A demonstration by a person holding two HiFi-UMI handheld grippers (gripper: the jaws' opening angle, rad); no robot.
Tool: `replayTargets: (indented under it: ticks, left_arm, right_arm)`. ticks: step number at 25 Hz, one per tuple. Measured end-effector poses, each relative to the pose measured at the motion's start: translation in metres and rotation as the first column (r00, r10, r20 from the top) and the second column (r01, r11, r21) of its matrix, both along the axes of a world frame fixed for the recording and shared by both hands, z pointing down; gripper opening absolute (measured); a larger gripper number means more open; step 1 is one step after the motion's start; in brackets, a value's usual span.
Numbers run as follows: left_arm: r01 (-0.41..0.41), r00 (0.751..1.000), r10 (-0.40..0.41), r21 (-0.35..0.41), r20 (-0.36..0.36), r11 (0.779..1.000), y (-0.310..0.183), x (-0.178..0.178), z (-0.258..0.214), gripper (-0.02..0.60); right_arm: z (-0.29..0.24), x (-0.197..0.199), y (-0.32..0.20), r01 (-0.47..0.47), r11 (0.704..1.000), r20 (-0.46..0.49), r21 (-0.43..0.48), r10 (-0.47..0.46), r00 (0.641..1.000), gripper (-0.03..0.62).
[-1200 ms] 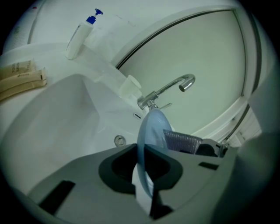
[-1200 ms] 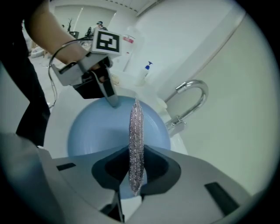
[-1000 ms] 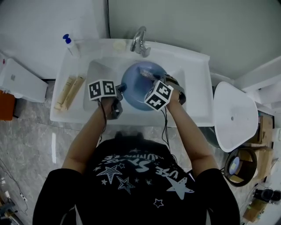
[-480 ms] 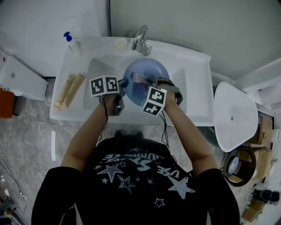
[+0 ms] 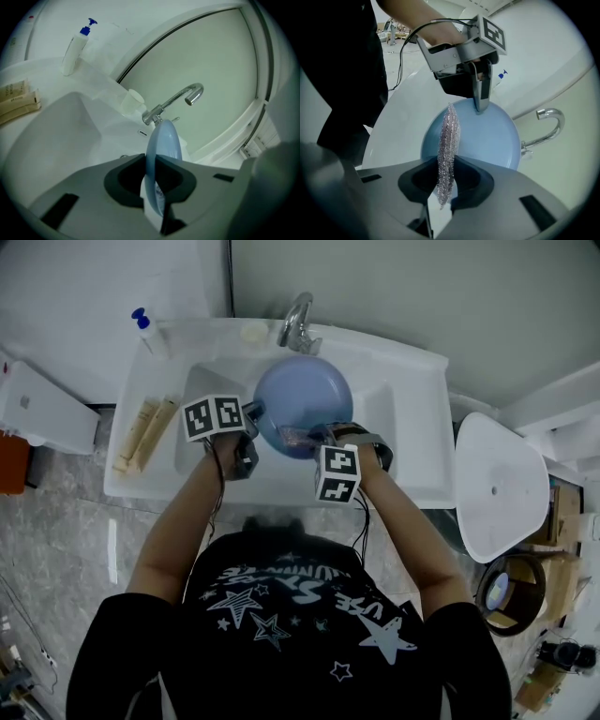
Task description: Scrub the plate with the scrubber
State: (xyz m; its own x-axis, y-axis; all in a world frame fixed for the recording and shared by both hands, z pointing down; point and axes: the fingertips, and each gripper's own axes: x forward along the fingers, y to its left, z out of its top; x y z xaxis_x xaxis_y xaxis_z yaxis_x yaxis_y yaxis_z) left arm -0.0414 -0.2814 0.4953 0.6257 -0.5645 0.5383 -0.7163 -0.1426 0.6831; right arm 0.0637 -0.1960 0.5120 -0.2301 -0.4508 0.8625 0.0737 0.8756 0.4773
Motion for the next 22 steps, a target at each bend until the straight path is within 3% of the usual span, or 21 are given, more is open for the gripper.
replayTargets:
  ticks: [5, 9, 15, 22]
  left_arm:
    - [0.002, 0.999, -0.002, 0.001, 0.034, 1.0, -0.003, -0.006, 0.006, 0.043]
    - [-0.017, 1.0, 0.017, -0.021, 0.022, 1.0, 0.006, -0.002, 0.014, 0.039]
    - [-0.079, 0.996, 0.079, -0.02, 0.046, 0.997, 0.019, 0.009, 0.018, 0.038]
    - [-0.085, 0.996, 0.085, -0.021, 0.001, 0.996, 0.024, 0.012, 0.009, 0.038]
  right_arm:
    - [-0.011, 0.0, -0.005, -0.002, 0.998, 0.052, 0.06, -0.001, 0.999, 0.081]
    - [-0.031, 0.006, -0.028, -0.115, 0.988, 0.117, 0.101, 0.103, 0.988, 0.081]
    - [-0.055, 0.012, -0.074, -0.229, 0.945, 0.171, 0.235, 0.191, 0.966, 0.081]
    - [-0.042, 0.025, -0.097, -0.303, 0.912, 0.106, 0.276, 0.284, 0.953, 0.081]
